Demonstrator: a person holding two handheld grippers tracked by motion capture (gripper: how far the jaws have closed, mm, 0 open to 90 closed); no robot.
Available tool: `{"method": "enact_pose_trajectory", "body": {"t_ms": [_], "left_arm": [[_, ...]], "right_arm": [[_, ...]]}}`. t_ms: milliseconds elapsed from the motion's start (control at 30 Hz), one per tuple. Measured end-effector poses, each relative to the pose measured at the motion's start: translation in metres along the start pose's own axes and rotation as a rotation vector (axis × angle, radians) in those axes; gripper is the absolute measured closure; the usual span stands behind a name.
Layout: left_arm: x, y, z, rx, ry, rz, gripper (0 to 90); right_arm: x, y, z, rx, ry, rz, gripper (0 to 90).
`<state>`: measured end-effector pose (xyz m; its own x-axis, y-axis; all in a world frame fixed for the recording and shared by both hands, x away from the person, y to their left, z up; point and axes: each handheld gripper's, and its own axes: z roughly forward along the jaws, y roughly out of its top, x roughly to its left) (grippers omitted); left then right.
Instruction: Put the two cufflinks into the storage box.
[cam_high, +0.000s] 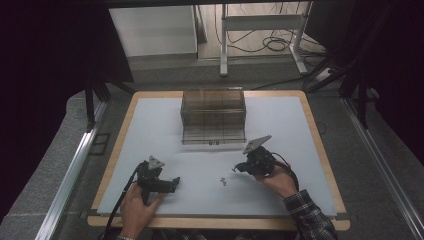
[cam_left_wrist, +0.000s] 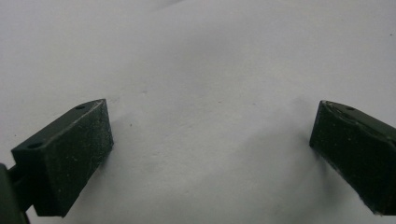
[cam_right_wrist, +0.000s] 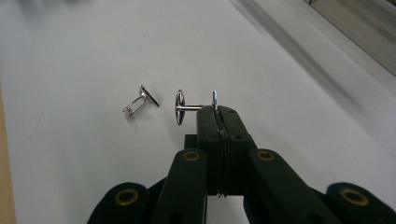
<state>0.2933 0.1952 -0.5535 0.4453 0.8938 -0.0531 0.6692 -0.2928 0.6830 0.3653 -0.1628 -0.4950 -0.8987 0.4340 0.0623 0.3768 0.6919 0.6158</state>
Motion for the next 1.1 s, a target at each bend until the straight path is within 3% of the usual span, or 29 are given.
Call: {"method": "enact_pose_trajectory", "body": {"t_ms": [1100], "left_arm": [[0.000,0.000,0.000,0.001,-0.001,0.002,0.0]], "right_arm": [[-0.011,0.030,0.003,-0.036,-0.016,0.015,88.4]]}}
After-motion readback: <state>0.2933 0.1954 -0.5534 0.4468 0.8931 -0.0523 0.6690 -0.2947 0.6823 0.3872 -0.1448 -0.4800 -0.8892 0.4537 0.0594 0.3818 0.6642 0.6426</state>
